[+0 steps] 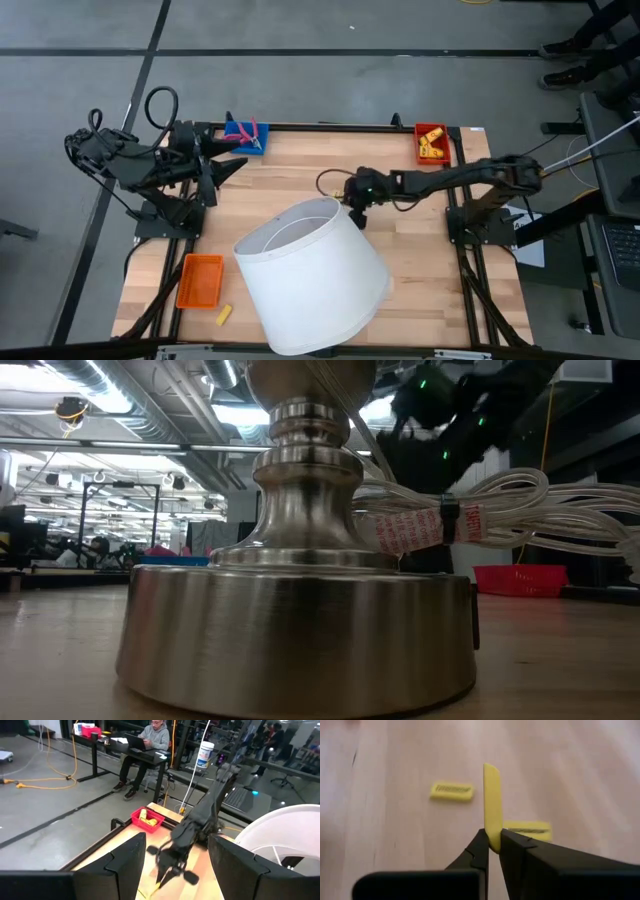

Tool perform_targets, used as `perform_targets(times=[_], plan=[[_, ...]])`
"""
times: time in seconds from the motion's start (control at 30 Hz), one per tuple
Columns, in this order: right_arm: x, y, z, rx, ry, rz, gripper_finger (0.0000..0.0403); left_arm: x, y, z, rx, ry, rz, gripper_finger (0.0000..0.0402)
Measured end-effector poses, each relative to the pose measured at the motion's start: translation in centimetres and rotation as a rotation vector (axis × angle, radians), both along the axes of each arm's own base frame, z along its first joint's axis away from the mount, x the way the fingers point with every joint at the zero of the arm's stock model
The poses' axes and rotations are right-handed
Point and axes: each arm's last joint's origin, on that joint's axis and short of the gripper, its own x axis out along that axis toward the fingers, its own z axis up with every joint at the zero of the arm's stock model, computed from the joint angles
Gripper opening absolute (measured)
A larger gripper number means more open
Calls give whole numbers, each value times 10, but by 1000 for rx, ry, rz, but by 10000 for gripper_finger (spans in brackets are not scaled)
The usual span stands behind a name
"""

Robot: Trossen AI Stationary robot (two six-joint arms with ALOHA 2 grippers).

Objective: Pick & Place School Supplies
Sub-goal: Put the yellow eraser into the orange basket

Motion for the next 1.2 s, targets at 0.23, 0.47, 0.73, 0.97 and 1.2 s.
perform_targets(times=[0.23,0.47,0.73,0.97,1.2], plan=[[-28,-4,66,-80,-218,-208,21,3,-1,-1,92,41,23,212],[-57,-6,148,-150,-473,-245,21,27,4,-6,269,155,77,212],[-48,-7,218,-294,-478,-169,21,83,27,7,337,133,-110,212],[-37,-4,251,-304,-536,-94,21,117,48,25,383,167,-188,242],[-35,12,272,-295,-612,-42,21,137,57,32,360,173,-303,276]])
